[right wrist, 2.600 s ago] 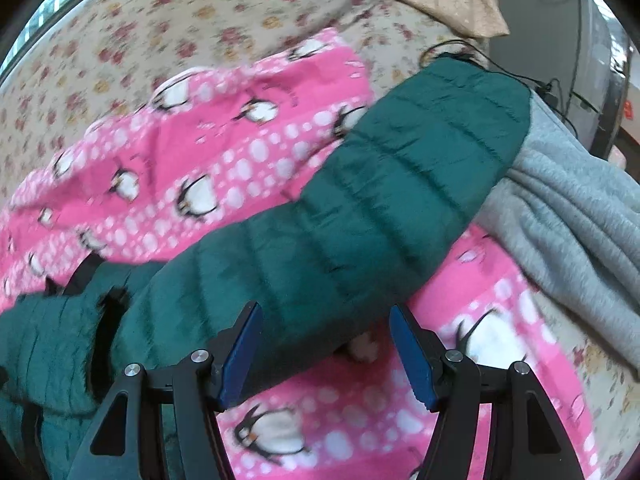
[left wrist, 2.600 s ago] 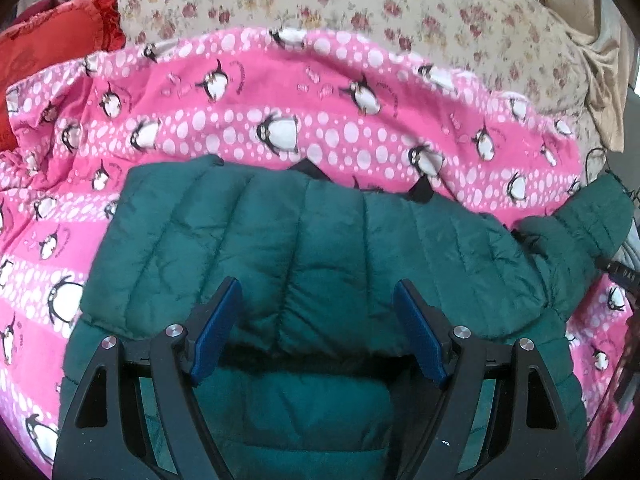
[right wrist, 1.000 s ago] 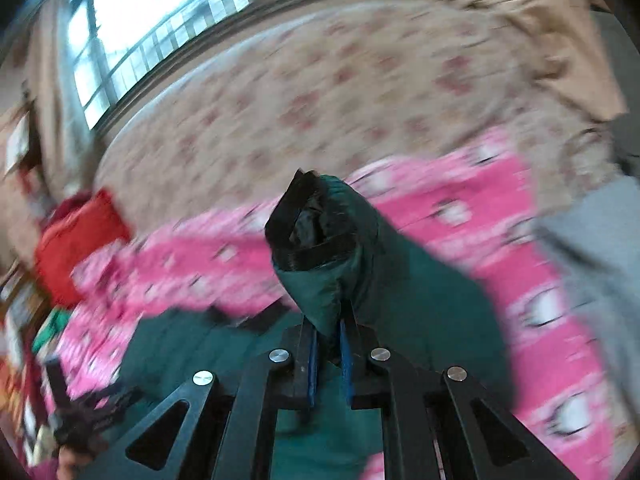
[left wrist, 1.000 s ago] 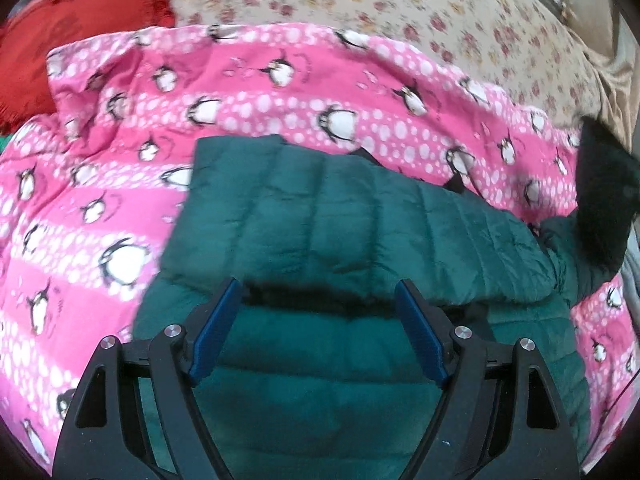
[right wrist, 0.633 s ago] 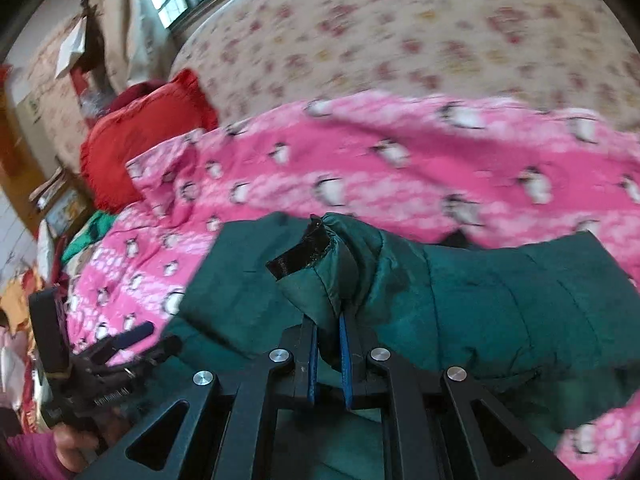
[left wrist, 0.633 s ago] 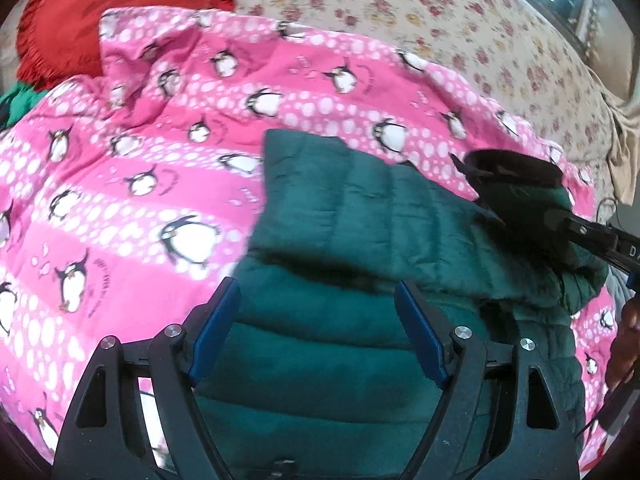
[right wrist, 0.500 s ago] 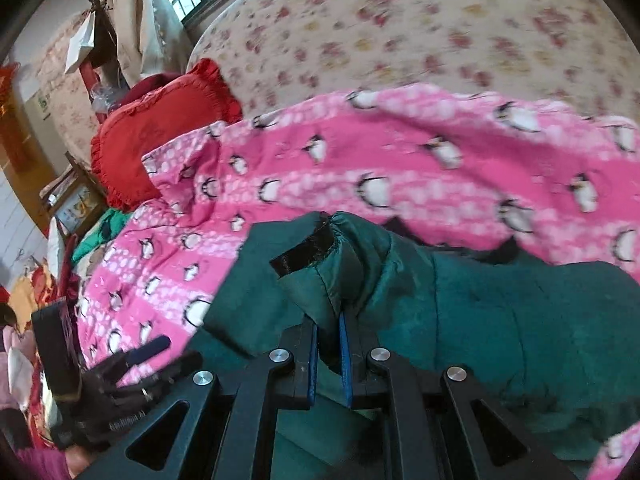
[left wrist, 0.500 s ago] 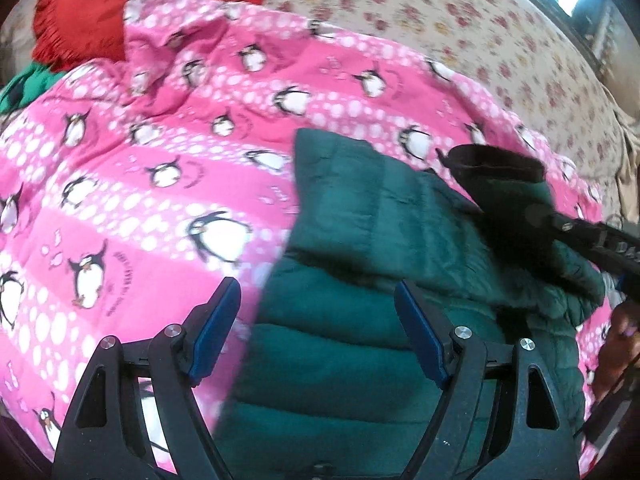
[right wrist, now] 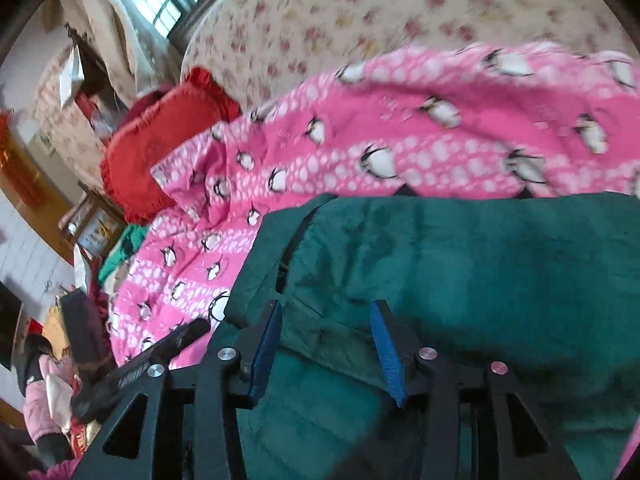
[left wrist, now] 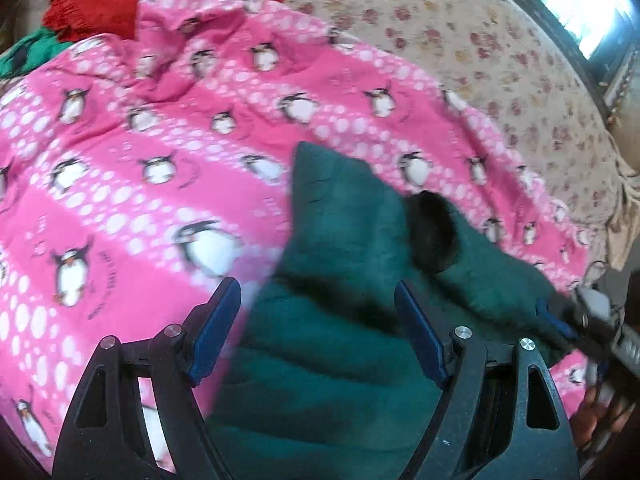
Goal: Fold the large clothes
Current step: 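Fold the held sleeve across the jacket with the right gripper, release, then grasp the jacket hem with the left gripper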
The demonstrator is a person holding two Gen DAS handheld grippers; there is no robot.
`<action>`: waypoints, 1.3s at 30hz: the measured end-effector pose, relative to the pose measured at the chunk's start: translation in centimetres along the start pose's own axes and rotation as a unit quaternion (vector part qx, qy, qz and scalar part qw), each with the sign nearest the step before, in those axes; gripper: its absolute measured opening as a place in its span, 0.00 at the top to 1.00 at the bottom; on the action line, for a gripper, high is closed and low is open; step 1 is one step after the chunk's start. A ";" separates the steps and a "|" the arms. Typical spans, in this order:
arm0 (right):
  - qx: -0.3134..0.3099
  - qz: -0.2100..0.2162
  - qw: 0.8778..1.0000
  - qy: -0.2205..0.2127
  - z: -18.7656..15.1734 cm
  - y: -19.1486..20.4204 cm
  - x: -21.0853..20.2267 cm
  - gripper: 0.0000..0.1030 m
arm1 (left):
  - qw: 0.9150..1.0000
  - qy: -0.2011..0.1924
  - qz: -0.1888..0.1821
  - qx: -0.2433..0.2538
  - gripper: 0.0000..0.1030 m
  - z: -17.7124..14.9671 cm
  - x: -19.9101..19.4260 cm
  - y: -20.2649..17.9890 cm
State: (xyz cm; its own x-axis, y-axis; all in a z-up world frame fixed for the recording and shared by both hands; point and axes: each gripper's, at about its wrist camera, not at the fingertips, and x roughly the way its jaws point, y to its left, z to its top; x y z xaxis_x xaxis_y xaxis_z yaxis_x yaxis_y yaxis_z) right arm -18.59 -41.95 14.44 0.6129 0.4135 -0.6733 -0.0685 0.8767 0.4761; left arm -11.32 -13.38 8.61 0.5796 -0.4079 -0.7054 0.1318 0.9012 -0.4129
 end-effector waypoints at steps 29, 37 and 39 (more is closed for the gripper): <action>0.131 -0.103 0.982 -0.085 -2.5 -12.1 -10.8 0.57 | 0.997 0.023 0.034 0.070 0.87 3.3 4.1 -3.1; 0.082 -0.159 0.984 0.025 -3.4 -10.9 -0.7 0.57 | 0.992 0.035 0.049 0.111 0.80 2.6 3.4 -4.2; 0.079 -0.159 0.984 0.026 -3.1 -10.5 -1.7 0.57 | 0.992 0.026 0.055 0.111 0.66 3.2 2.3 -4.2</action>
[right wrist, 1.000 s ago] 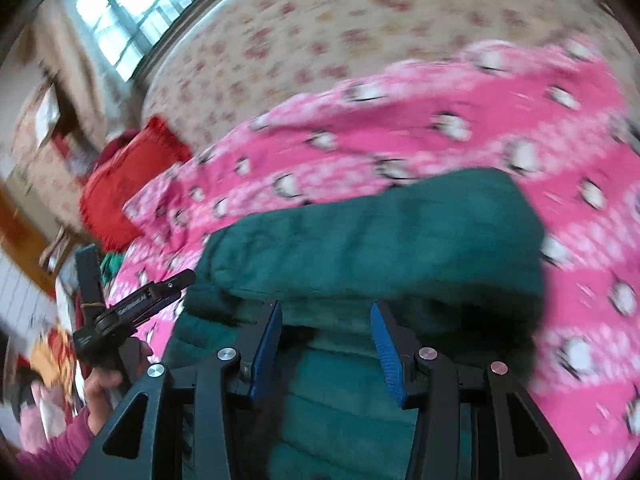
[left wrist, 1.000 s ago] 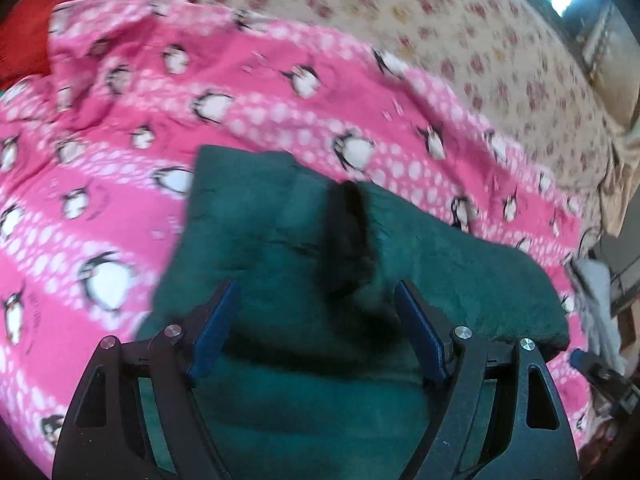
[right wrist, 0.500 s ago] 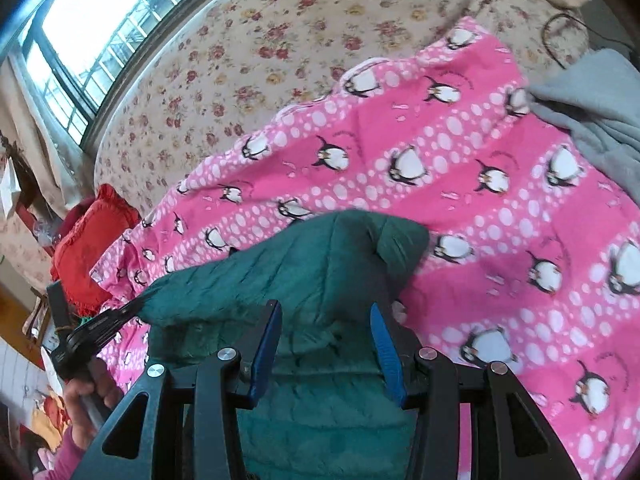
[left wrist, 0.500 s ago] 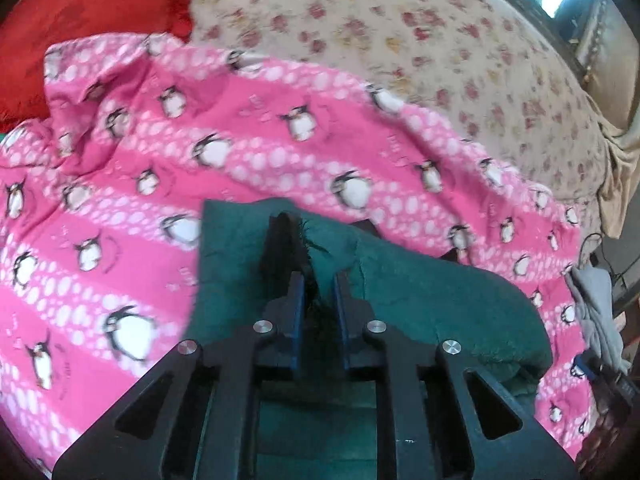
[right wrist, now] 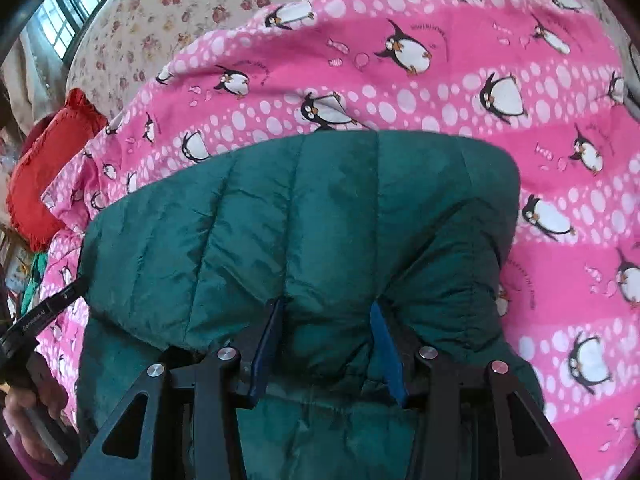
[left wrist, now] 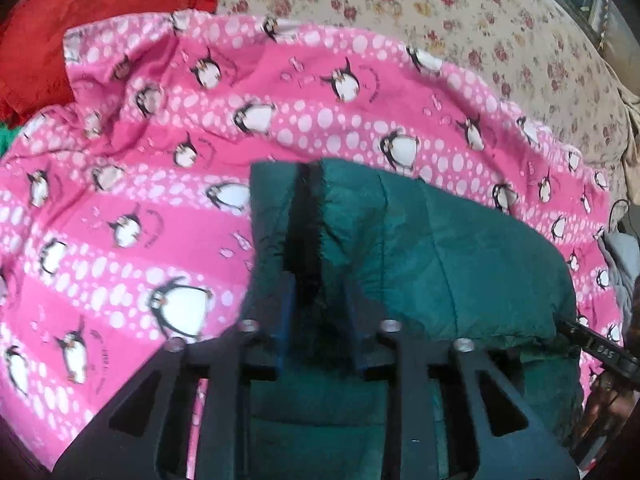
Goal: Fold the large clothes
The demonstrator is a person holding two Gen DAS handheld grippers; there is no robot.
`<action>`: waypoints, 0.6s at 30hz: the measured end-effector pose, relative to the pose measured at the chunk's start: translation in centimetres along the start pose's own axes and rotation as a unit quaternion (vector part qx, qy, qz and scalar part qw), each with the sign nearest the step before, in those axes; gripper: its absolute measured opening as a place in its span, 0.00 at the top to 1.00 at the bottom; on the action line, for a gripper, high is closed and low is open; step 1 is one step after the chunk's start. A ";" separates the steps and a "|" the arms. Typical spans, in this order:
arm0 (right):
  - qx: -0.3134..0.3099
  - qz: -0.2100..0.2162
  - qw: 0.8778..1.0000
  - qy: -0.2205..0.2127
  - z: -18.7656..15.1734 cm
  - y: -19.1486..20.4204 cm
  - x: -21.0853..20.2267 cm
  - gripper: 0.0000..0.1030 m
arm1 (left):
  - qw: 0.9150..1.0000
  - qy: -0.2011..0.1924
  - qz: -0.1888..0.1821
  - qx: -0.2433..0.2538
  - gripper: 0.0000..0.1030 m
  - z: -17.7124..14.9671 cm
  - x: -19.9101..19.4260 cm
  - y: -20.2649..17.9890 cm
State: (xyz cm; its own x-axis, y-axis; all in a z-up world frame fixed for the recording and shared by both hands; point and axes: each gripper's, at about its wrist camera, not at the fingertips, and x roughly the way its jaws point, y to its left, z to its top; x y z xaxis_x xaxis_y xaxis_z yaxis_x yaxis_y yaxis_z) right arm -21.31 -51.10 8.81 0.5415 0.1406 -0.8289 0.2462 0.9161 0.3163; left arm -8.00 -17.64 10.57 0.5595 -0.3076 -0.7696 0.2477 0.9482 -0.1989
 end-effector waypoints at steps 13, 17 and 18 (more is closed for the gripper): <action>-0.077 0.011 0.995 -0.067 2.5 8.1 0.0 0.57 | 0.997 0.003 0.062 0.045 0.31 1.8 5.3 -2.9; -0.109 -0.013 0.993 -0.053 1.9 10.1 4.0 0.56 | 0.998 0.010 0.049 0.028 0.26 0.9 7.2 -1.4; -0.125 -0.030 0.990 -0.054 1.4 10.4 5.0 0.55 | 0.998 0.007 0.050 0.031 0.21 0.7 7.4 -1.4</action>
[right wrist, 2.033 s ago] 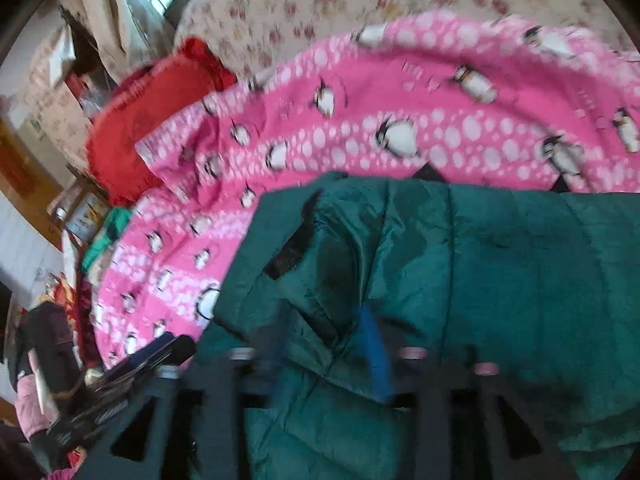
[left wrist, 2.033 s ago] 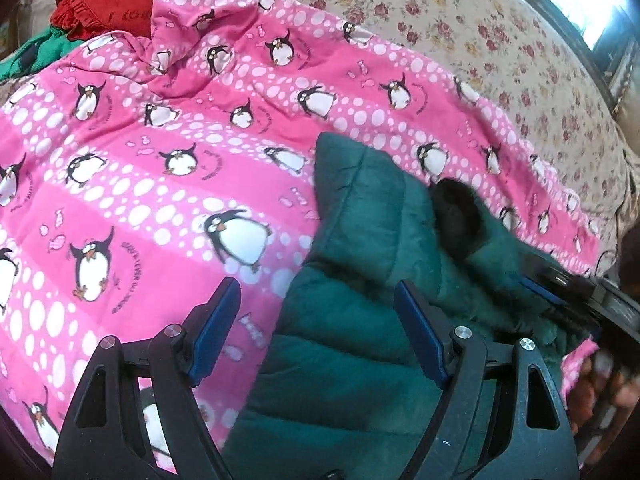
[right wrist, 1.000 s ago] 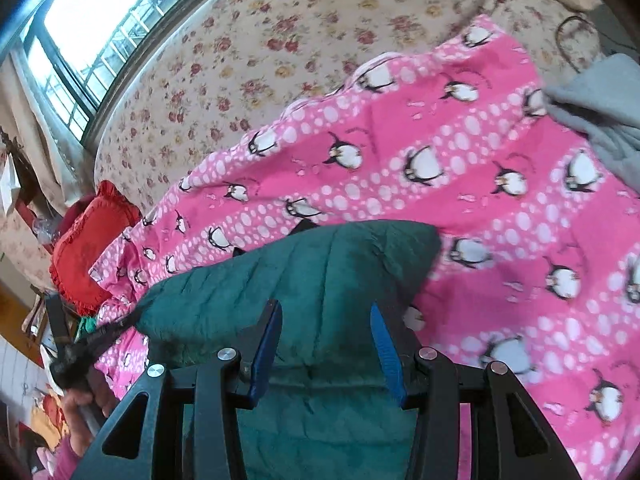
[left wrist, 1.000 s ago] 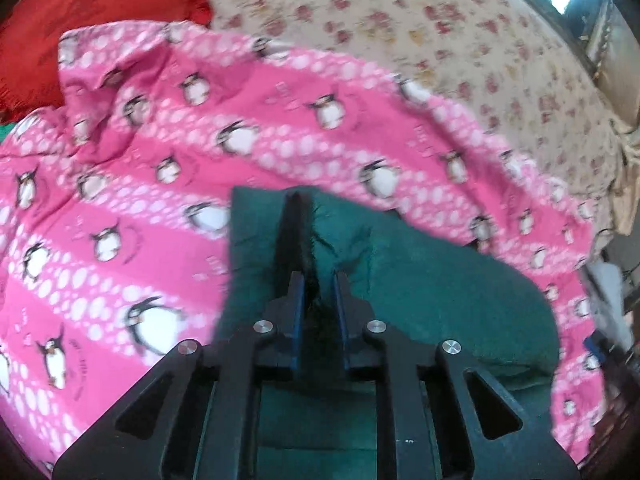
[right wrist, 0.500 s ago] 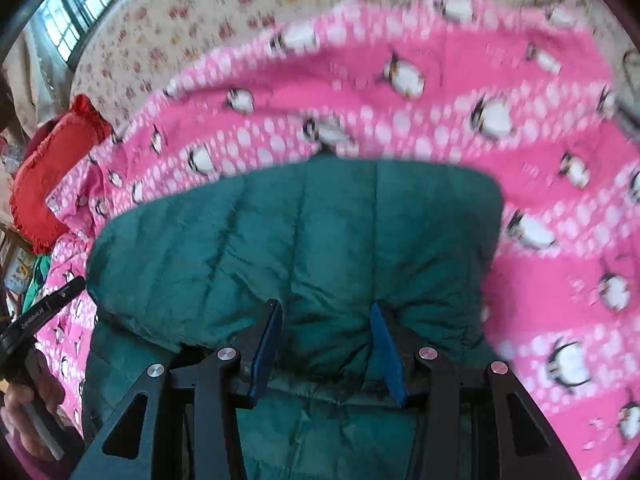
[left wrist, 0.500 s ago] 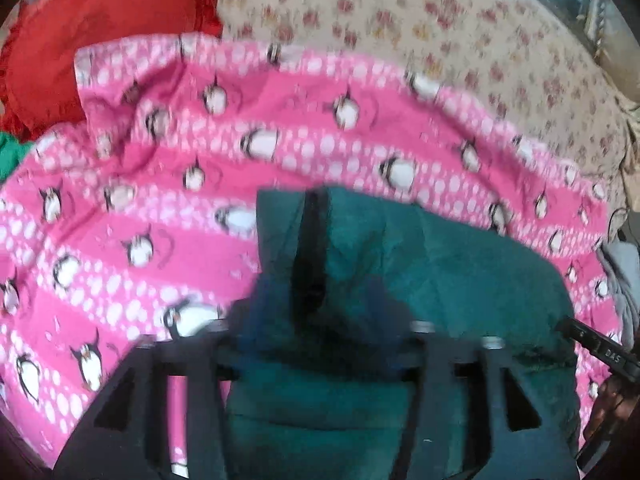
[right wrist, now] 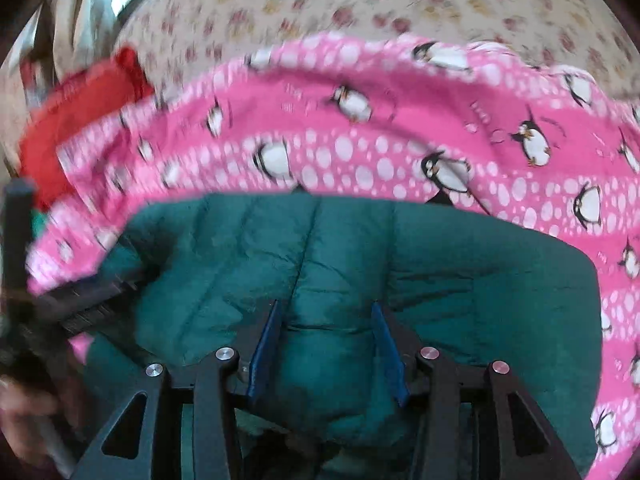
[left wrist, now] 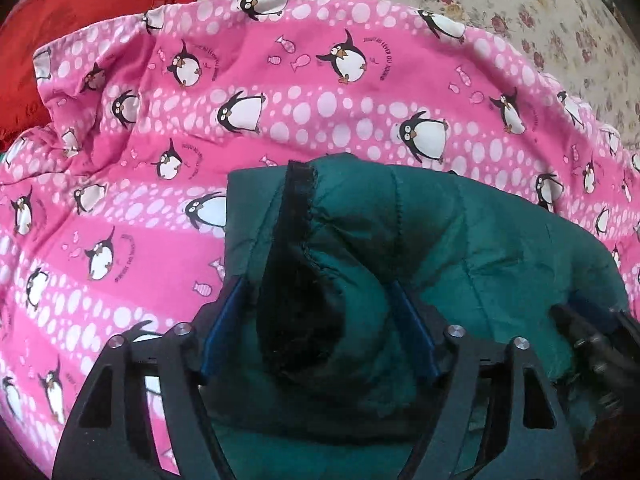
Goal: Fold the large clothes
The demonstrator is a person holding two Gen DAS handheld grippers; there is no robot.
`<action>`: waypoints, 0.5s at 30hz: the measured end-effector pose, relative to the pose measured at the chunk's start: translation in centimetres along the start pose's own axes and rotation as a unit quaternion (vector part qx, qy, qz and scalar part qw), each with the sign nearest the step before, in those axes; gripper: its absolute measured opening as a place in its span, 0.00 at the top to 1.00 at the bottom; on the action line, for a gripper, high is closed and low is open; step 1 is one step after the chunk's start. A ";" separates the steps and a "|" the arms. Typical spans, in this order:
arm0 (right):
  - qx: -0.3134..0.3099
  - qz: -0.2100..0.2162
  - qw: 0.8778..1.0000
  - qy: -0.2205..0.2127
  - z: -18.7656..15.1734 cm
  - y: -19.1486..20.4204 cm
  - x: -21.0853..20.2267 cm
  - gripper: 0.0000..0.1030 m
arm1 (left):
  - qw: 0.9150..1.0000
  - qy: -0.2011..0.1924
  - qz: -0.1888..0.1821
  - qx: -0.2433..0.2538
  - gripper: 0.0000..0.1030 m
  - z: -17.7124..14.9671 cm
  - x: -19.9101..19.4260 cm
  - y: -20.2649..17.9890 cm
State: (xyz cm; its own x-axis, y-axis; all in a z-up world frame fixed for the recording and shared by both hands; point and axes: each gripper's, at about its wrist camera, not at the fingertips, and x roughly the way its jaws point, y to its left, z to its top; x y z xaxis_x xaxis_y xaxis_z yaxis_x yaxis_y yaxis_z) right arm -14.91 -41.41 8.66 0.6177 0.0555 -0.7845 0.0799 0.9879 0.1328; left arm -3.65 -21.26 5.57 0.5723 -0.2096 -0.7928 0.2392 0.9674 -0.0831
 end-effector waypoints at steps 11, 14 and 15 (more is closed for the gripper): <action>0.024 0.013 0.999 -0.023 -0.3 -0.8 -1.2 0.54 | 1.000 -0.002 -0.010 -0.008 0.19 -0.5 0.9 0.3; 0.028 0.011 0.998 -0.048 0.8 -0.1 -2.6 0.54 | 1.000 -0.003 -0.011 -0.010 0.19 -0.5 1.0 0.3; 0.027 0.011 0.998 -0.048 1.0 0.1 -2.6 0.54 | 1.000 -0.004 -0.010 -0.010 0.19 -0.6 1.0 0.3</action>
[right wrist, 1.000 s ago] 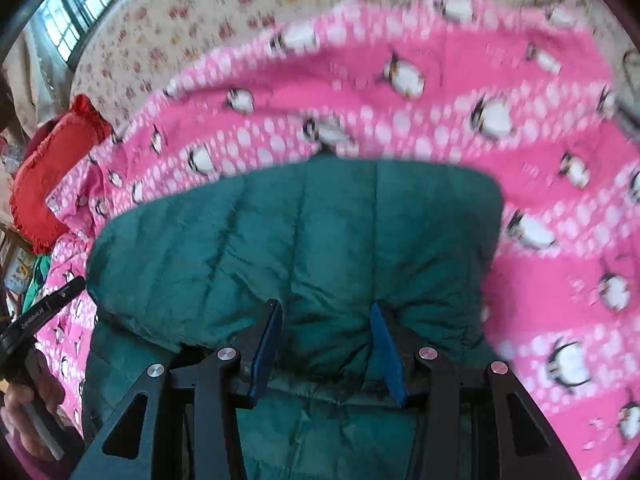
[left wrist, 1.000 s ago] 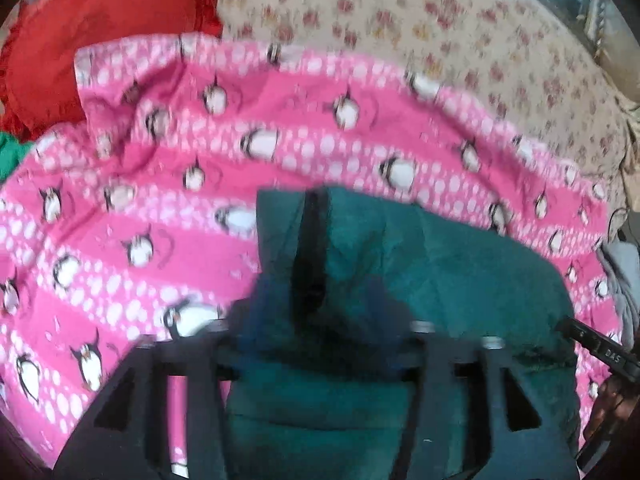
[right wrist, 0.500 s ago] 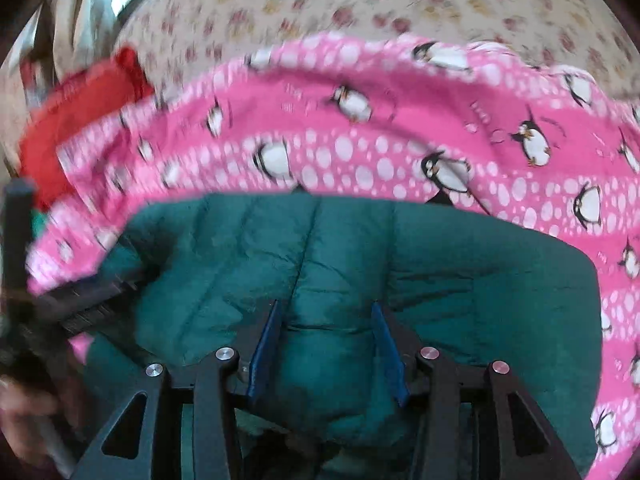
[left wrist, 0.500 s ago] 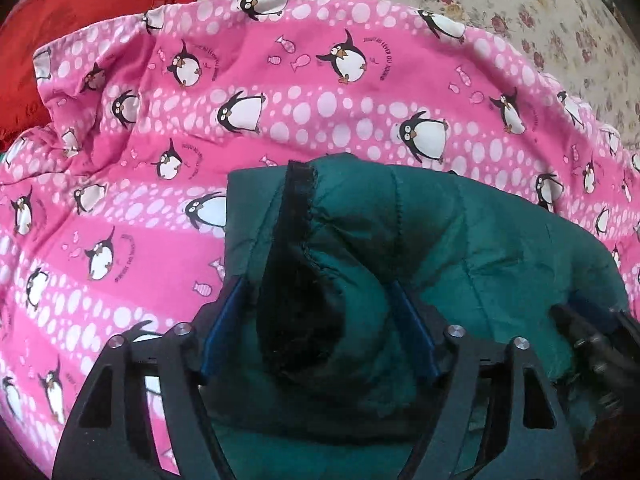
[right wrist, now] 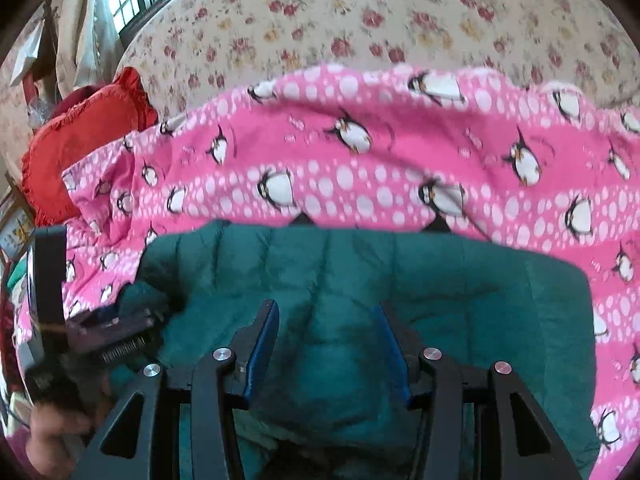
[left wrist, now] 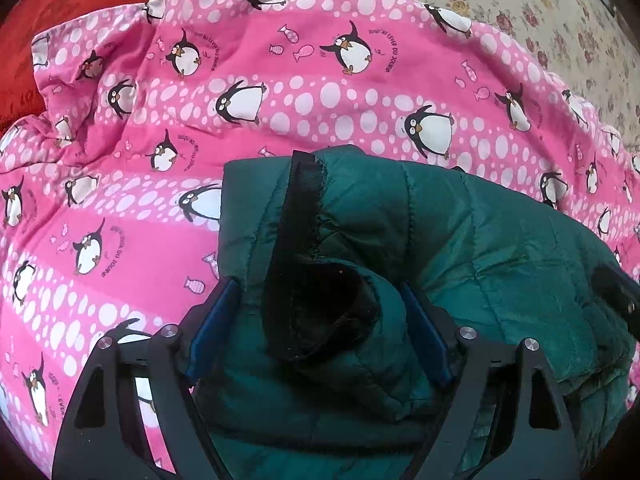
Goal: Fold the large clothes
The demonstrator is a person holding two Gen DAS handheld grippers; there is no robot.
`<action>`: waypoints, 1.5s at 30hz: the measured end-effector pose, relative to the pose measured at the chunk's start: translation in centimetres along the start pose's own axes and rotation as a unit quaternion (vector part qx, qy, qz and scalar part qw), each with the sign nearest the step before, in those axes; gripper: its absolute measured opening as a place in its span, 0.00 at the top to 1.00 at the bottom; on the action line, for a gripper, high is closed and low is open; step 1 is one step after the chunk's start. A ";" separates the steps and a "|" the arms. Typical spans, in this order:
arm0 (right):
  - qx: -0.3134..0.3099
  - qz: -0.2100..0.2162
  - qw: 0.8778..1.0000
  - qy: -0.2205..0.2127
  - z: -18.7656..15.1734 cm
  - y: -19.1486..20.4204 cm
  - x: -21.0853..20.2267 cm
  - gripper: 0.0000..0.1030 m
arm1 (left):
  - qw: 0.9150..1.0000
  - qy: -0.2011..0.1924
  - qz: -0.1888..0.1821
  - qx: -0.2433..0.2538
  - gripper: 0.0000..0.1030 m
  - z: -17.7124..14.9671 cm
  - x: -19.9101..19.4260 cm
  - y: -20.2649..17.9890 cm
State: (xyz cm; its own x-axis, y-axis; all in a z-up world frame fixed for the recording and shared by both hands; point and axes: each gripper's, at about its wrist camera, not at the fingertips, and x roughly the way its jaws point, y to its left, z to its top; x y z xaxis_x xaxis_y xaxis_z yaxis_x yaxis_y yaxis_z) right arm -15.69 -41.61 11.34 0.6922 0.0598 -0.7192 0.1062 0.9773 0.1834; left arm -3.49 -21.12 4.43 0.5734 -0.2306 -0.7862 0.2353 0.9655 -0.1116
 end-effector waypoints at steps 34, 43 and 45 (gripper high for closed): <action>0.025 -0.072 0.997 0.009 -3.5 -4.4 -3.8 0.41 | 1.000 -0.003 0.007 -0.008 0.11 -0.4 0.6 0.1; 0.055 -0.112 0.991 0.047 -4.7 -9.2 -1.1 0.40 | 1.000 -0.007 0.016 0.000 0.09 -0.4 0.3 -0.2; 0.050 -0.114 0.991 0.048 -4.5 -9.0 -1.6 0.40 | 1.000 -0.006 0.015 -0.003 0.09 -0.4 0.0 -0.1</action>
State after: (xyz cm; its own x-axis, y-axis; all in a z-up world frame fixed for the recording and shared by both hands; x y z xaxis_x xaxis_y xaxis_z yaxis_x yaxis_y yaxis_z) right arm -20.98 -49.57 7.83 0.5715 -0.1372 -0.8091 0.3266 0.9425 0.0709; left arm -3.86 -21.18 4.20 0.5896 -0.2030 -0.7817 0.2127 0.9728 -0.0922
